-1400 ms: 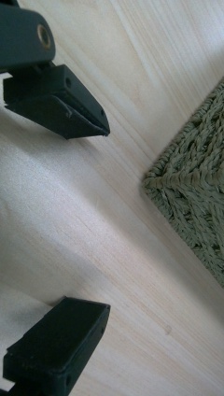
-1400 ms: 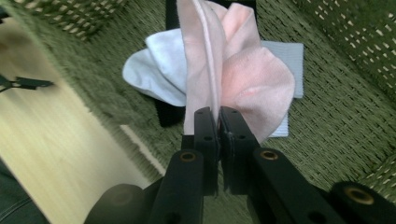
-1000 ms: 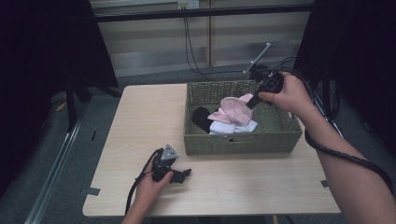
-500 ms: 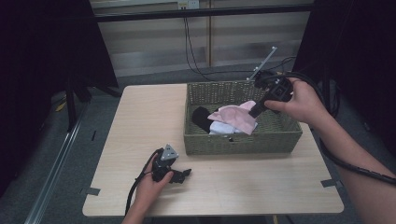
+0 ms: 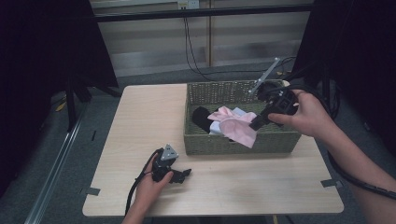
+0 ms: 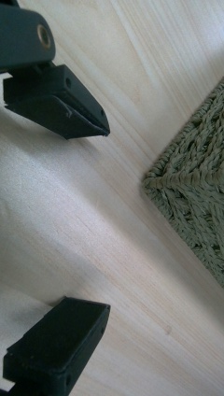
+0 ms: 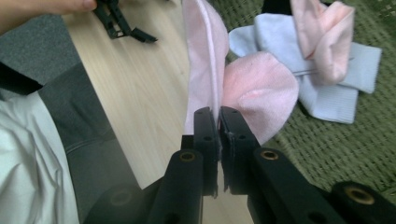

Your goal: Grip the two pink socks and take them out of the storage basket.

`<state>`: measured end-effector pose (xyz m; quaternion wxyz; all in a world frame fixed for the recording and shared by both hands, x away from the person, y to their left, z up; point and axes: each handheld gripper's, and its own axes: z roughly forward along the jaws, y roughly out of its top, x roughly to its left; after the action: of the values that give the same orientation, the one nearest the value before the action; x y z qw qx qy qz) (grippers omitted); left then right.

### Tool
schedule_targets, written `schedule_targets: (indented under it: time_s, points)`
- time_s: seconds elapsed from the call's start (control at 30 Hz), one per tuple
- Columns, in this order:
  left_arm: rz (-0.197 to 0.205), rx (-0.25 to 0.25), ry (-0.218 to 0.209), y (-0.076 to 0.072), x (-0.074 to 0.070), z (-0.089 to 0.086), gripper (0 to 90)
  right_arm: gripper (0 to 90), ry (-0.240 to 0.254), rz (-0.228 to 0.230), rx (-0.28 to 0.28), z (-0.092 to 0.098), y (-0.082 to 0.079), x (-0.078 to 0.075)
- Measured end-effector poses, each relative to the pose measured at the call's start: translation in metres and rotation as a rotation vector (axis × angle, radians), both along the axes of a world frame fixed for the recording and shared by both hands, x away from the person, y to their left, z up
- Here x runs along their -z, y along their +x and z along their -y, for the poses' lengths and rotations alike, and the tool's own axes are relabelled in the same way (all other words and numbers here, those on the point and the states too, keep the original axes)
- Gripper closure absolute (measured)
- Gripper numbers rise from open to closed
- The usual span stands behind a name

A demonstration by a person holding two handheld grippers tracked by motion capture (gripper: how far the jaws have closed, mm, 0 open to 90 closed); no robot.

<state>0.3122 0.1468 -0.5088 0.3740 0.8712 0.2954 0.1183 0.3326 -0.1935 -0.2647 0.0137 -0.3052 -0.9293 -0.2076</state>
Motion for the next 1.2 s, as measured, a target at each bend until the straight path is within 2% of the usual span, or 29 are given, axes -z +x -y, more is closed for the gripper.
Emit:
schedule_targets:
  time_s: [0.17, 0.37, 0.43, 0.47, 0.53, 0.6, 0.67, 0.87, 0.9, 0.97, 1.0, 1.07, 1.1, 1.2]
  points:
    - [0.000, 0.000, 0.001, 0.000, 0.000, 0.000, 11.9, 84.6, 0.013, -0.012, -0.018, -0.004, -0.010, 0.010]
    - [0.000, 0.001, 0.001, 0.000, 0.000, 0.000, 11.9, 83.8, -0.009, -0.043, -0.045, -0.013, -0.018, 0.034]
    - [0.002, -0.001, -0.002, 0.000, 0.000, 0.000, 11.9, 81.6, -0.012, -0.046, -0.055, -0.014, -0.018, 0.038]
    - [0.003, 0.000, -0.001, 0.000, 0.000, 0.000, 11.9, 76.1, -0.027, -0.049, -0.051, -0.015, -0.018, 0.045]
    - [0.003, -0.001, -0.002, 0.000, 0.000, 0.000, 11.9, 71.2, -0.029, -0.048, -0.053, -0.015, -0.018, 0.049]
    - [0.003, -0.001, -0.002, 0.000, 0.000, 0.000, 11.9, 69.1, -0.027, -0.055, -0.050, -0.014, -0.016, 0.049]
    - [0.002, -0.001, -0.002, 0.000, 0.000, 0.000, 11.9, 65.9, -0.035, -0.043, -0.036, -0.014, -0.014, 0.048]
    - [0.003, -0.001, -0.001, 0.000, 0.000, 0.000, 12.0, 61.7, -0.034, -0.023, -0.005, -0.010, 0.002, 0.047]
    - [0.003, -0.001, -0.001, 0.000, 0.000, 0.000, 11.9, 59.1, -0.044, -0.015, 0.033, -0.008, 0.013, 0.050]
    - [0.003, -0.001, -0.002, 0.000, 0.000, 0.000, 11.9, 58.5, -0.050, -0.013, 0.035, -0.008, 0.018, 0.051]
    - [0.001, 0.000, 0.001, 0.000, 0.000, 0.000, 11.9, 56.9, -0.064, -0.006, 0.063, -0.008, 0.028, 0.054]
    - [0.001, 0.000, 0.001, 0.000, 0.000, 0.000, 11.9, 55.9, -0.065, -0.005, 0.070, -0.008, 0.034, 0.055]
    - [0.001, 0.000, 0.001, 0.000, 0.000, 0.000, 11.9, 53.1, -0.081, 0.018, 0.085, -0.009, 0.045, 0.057]
    - [0.001, 0.001, 0.001, 0.000, 0.000, 0.000, 11.9, 51.9, -0.078, 0.020, 0.105, -0.011, 0.058, 0.060]
